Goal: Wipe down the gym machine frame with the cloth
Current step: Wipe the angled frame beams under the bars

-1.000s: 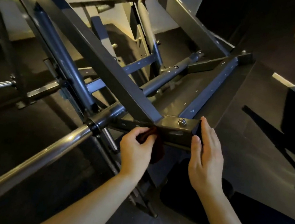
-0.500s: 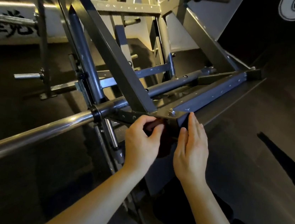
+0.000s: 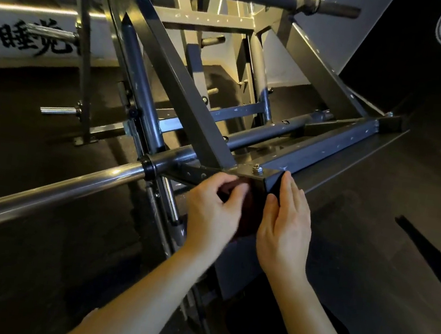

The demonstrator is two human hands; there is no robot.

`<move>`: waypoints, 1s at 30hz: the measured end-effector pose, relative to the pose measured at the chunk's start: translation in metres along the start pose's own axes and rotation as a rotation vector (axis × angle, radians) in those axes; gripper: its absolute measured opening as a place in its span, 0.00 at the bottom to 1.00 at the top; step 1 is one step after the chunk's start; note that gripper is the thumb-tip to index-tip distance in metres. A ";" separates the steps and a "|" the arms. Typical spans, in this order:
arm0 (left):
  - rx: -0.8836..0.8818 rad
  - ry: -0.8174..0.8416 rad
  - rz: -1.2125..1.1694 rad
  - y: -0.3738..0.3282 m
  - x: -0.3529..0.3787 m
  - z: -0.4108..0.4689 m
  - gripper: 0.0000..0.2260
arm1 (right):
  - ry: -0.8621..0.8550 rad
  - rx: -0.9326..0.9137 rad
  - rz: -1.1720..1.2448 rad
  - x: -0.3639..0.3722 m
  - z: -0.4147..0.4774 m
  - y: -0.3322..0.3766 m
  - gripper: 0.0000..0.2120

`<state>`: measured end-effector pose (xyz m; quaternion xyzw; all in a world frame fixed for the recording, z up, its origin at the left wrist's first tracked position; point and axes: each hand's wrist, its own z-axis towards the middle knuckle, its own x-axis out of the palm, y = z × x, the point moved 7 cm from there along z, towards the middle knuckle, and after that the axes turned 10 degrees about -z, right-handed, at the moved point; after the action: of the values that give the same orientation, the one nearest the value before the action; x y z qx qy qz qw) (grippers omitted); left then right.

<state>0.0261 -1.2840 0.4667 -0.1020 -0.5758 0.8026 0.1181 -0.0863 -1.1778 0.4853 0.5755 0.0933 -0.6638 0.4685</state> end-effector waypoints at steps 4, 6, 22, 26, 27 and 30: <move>-0.195 -0.049 0.031 0.036 -0.013 0.019 0.03 | 0.016 0.008 0.001 -0.001 0.000 -0.001 0.26; -0.083 0.017 -0.011 0.010 -0.002 0.002 0.02 | -0.017 0.007 -0.003 -0.001 0.000 0.000 0.26; -0.205 -0.060 -0.003 0.042 -0.012 0.019 0.03 | 0.054 0.052 -0.002 -0.003 0.000 0.000 0.26; -0.022 0.079 -0.048 -0.003 0.004 -0.006 0.02 | 0.010 0.049 -0.004 -0.003 -0.001 0.001 0.26; 0.012 0.080 -0.054 -0.008 0.006 -0.010 0.02 | 0.013 0.051 -0.003 -0.002 -0.001 0.001 0.26; -0.129 -0.055 -0.045 0.032 -0.007 0.013 0.02 | 0.039 0.038 -0.009 -0.002 0.001 0.001 0.26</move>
<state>0.0263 -1.3076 0.4405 -0.0746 -0.6314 0.7635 0.1135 -0.0867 -1.1778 0.4879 0.5967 0.0922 -0.6562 0.4526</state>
